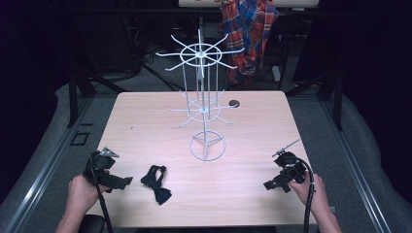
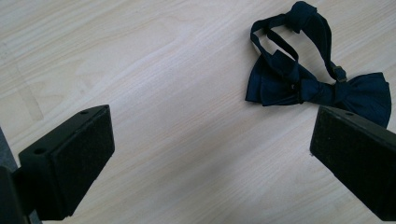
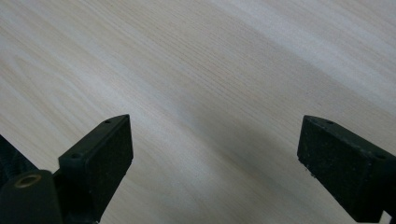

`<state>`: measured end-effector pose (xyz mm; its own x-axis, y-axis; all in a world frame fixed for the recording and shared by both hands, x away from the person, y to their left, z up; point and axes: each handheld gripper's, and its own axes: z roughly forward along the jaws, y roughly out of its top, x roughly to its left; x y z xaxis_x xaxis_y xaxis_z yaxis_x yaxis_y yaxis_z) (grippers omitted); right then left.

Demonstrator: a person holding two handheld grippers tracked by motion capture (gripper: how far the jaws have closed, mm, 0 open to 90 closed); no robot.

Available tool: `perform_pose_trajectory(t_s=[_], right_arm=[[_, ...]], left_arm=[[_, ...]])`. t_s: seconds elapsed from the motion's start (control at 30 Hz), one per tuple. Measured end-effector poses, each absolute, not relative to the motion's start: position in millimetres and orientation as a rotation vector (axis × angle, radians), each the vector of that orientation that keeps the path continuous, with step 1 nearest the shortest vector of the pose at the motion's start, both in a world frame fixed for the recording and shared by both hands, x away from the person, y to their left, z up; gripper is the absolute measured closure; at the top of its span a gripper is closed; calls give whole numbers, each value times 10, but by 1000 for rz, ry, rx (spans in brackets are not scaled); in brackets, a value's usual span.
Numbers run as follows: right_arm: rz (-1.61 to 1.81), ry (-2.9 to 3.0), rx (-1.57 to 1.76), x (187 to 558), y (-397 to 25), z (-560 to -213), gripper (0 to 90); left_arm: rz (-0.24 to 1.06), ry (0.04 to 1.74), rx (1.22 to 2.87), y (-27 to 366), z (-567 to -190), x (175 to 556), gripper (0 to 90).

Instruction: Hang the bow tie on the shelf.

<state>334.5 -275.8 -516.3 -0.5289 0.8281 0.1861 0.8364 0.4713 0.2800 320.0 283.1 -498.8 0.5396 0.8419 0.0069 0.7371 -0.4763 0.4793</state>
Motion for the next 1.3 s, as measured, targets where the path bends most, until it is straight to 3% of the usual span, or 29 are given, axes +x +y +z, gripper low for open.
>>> perform_pose_trajectory(t_s=[0.87,1.3], right_arm=[[-618,-2650,-1510,3361,-2784,-5081,81],[-626,-2627,-1510,3350,-2764,-5093,67]], left_arm=[[199,1184,2397,2433,-4981,3221,0],[192,1139,2456,2300,-5044,3240,0]])
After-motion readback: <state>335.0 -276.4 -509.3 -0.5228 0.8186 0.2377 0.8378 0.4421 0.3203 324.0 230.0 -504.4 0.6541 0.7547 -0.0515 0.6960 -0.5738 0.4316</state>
